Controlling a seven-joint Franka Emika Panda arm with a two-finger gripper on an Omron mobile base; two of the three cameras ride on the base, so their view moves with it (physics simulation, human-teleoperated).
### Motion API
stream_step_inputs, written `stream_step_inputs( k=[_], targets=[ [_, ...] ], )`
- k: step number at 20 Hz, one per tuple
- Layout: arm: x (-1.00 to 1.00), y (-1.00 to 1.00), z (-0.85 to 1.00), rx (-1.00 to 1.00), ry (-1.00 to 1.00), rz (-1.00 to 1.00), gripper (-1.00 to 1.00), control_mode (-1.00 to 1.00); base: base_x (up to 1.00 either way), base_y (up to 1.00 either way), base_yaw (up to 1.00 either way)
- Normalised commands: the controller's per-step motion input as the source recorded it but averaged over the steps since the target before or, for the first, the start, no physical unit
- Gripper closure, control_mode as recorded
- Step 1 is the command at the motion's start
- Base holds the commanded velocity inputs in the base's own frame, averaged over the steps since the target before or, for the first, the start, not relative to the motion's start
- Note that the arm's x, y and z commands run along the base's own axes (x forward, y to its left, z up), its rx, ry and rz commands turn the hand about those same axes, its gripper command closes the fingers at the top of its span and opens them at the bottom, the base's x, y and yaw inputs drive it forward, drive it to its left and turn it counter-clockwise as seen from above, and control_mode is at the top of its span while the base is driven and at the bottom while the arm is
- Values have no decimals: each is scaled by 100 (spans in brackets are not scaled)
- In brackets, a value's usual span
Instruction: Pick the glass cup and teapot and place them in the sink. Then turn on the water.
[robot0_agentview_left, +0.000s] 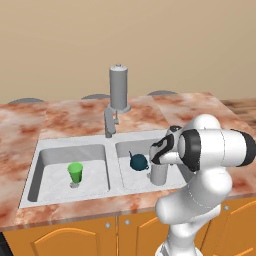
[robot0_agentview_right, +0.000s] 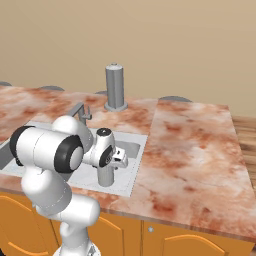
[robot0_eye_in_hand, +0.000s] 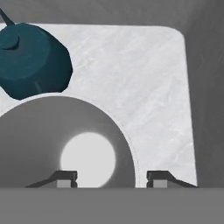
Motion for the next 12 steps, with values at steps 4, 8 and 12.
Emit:
stream_step_inputs(
  k=[4,8,12],
  targets=[
    [0,0,0,0,0,0,-100,-100,0,0,0],
    [0,0,2,0,0,0,-100,-100,0,0,0],
    [0,0,47,0,-2,4,-100,-100,0,0,0]
  ],
)
